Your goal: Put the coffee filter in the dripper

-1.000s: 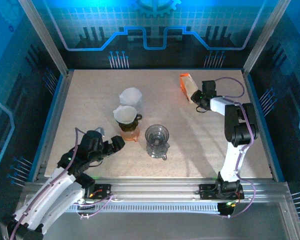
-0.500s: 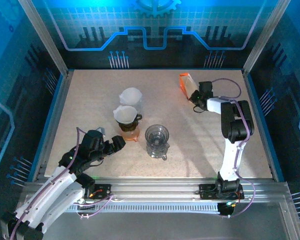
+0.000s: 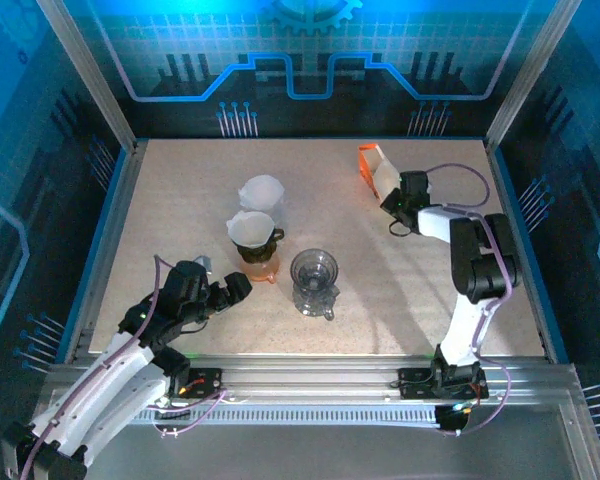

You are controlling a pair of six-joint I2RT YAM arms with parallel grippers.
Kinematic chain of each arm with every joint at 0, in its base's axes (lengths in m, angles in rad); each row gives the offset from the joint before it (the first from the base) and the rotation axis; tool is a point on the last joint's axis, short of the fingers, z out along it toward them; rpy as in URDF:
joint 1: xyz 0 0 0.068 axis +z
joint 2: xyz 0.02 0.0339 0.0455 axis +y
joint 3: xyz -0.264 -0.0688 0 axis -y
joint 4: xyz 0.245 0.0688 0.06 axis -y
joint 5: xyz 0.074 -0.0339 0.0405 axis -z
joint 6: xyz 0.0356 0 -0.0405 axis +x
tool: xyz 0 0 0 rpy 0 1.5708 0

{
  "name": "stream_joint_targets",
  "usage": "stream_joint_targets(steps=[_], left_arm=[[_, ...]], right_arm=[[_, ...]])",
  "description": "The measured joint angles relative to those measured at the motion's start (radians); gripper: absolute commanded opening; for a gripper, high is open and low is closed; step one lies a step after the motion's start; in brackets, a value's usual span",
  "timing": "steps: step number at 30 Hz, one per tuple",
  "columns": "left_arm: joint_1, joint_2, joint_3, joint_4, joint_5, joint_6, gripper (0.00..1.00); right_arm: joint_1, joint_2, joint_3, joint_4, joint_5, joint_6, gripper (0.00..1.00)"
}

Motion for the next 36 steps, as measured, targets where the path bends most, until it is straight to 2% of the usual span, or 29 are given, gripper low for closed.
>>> stream_joint_targets(steps=[11,16,21,26,32,36], left_arm=[[0.003,-0.03,0.0,0.007,0.0,0.003,0.99],[0.006,-0.04,0.001,0.007,0.0,0.012,0.99],[0.006,-0.051,0.004,0.008,0.0,0.034,0.99],[0.006,-0.054,0.004,0.013,0.0,0.034,0.99],[0.006,-0.062,0.004,0.014,0.0,0.035,0.99],[0.006,-0.079,0.012,0.01,0.0,0.037,0.99]], right_arm=[[0.005,-0.4,-0.202,-0.169,0.03,-0.06,0.0],[0.054,-0.627,-0.248,-0.355,0.003,-0.127,0.0],[0.113,-0.806,-0.175,-0.59,-0.072,-0.211,0.0],[0.167,-0.846,0.015,-0.783,-0.206,-0.262,0.0],[0.346,-0.792,0.23,-0.912,-0.362,-0.278,0.0],[0.451,-0.746,0.265,-0.937,-0.451,-0.249,0.0]])
